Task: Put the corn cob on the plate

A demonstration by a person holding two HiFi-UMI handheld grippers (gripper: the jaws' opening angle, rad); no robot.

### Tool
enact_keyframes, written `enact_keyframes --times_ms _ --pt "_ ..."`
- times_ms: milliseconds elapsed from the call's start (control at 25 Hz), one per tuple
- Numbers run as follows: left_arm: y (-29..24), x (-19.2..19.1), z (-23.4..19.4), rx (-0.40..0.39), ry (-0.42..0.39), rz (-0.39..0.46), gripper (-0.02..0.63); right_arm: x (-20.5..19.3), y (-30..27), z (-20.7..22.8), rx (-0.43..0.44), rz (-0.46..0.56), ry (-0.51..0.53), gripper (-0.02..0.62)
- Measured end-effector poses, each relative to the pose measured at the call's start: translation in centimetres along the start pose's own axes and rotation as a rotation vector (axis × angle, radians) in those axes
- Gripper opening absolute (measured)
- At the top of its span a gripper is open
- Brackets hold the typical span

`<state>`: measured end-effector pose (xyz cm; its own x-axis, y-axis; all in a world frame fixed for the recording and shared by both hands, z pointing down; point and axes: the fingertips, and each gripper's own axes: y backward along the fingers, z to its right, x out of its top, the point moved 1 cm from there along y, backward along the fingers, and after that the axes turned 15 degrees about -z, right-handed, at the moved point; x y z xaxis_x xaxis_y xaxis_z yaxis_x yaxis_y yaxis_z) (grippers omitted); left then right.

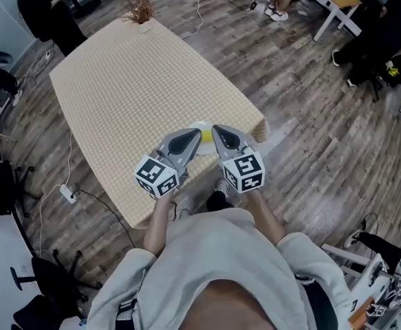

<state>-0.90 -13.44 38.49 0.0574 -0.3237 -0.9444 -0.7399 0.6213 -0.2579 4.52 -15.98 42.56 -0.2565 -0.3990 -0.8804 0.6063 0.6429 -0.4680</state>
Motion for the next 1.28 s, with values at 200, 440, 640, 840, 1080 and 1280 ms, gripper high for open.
enact_keyframes --times_ms 200,440,640,840,1080,1280 --pt "6.0 -2.2 0.7 -0.019 0.003 -0.003 0.008 -0.2 1.2 -5.4 -0.054 0.007 -0.007 -0.003" --pt "11.9 -4.0 2.8 -0.068 -0.009 -0.003 0.008 -2.1 3.2 -11.8 -0.103 0.001 -0.03 -0.003" --pt "13.8 -4.8 4.7 -0.107 -0.02 -0.004 0.008 -3.1 4.9 -14.5 -0.138 0.003 -0.033 -0.003" --pt "14.9 -5.1 6.3 -0.143 -0.038 -0.007 0.008 -3.8 6.3 -15.6 -0.169 0.004 -0.036 -0.003" --pt "15.7 -5.8 6.7 -0.166 -0.039 -0.011 0.008 -4.3 6.3 -16.6 -0.19 -0.001 -0.033 -0.003" --pt "15.8 -5.9 6.8 -0.177 -0.04 -0.012 0.008 -4.3 6.4 -16.6 -0.199 -0.004 -0.03 -0.003"
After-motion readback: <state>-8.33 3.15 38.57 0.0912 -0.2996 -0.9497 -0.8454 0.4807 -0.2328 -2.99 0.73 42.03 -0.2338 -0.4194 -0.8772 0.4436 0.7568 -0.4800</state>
